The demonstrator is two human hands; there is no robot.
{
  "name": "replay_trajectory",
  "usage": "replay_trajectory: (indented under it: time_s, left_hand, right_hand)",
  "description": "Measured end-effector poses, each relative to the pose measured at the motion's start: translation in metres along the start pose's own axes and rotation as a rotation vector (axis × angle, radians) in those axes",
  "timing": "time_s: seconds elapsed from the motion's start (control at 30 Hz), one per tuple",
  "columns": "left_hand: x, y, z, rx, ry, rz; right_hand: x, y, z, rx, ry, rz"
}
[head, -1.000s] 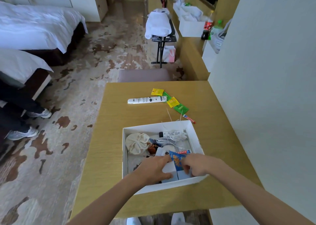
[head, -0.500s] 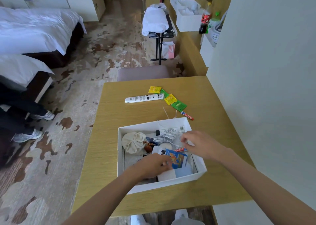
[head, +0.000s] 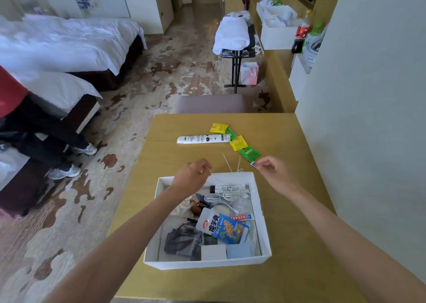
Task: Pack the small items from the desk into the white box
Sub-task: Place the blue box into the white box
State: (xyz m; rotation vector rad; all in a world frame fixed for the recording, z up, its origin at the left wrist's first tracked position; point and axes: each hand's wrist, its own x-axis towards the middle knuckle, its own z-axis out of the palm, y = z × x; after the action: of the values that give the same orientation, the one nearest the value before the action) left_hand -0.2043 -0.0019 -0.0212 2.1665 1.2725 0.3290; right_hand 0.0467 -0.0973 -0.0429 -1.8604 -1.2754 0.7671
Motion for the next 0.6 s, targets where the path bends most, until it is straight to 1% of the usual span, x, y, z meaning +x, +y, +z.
replay_trajectory:
  time_s: [0.07, 0.27, 0.33, 0.47, 0.53, 0.6]
  left_hand:
    - [0.016, 0.002, -0.002, 0.023, 0.023, -0.021]
    - [0.073, -0.004, 0.01, 0.085, -0.093, -0.066]
    - [0.096, -0.012, 0.019, 0.124, -0.192, -0.085]
    - [0.137, -0.03, 0.046, 0.208, -0.493, -0.063]
    - [0.153, -0.036, 0.064, 0.243, -0.625, -0.029]
    - [0.166, -0.04, 0.081, 0.209, -0.711, -0.008]
  right_hand:
    - [0.02, 0.013, 0.003, -0.023, -0.002, 0.062]
    - [0.07, 0.057, 0.017, -0.17, -0.078, 0.313]
    - [0.081, 0.071, 0.023, -0.216, -0.073, 0.366]
    - [0.106, 0.081, 0.036, -0.28, -0.057, 0.45]
    - [0.116, 0.085, 0.042, -0.351, -0.064, 0.421]
    - [0.121, 0.091, 0.045, -0.429, -0.087, 0.356]
